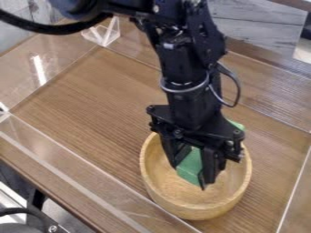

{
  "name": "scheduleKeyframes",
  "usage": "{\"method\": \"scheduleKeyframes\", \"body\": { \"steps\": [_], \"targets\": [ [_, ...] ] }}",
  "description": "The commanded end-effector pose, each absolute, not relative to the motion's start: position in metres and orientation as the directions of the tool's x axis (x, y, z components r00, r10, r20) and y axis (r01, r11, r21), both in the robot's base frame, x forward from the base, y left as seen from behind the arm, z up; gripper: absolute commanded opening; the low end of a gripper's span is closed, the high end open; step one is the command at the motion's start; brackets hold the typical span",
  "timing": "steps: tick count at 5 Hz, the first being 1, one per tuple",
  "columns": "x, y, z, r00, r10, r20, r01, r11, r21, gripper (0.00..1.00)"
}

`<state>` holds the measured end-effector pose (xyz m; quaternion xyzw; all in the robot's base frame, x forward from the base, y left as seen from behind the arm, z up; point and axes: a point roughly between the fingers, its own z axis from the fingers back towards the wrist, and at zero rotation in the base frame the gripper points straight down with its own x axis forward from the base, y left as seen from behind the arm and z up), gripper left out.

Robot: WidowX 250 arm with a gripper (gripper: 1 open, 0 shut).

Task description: Put the green block in the brown bowl

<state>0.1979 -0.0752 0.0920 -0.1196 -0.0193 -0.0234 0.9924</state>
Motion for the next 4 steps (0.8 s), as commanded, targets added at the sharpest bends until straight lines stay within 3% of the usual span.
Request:
{"method": "scheduleKeyframes", "body": {
  "steps": [1, 4],
  "targets": [
    [0.2048, -0.0742, 0.0960, 0.997, -0.035, 0.072, 0.052, 0.967, -0.249, 0.00],
    [0.2087, -0.0712, 0.0896, 0.998, -0.024, 0.060, 0.039, 0.963, -0.267, 0.00]
  ]
}}
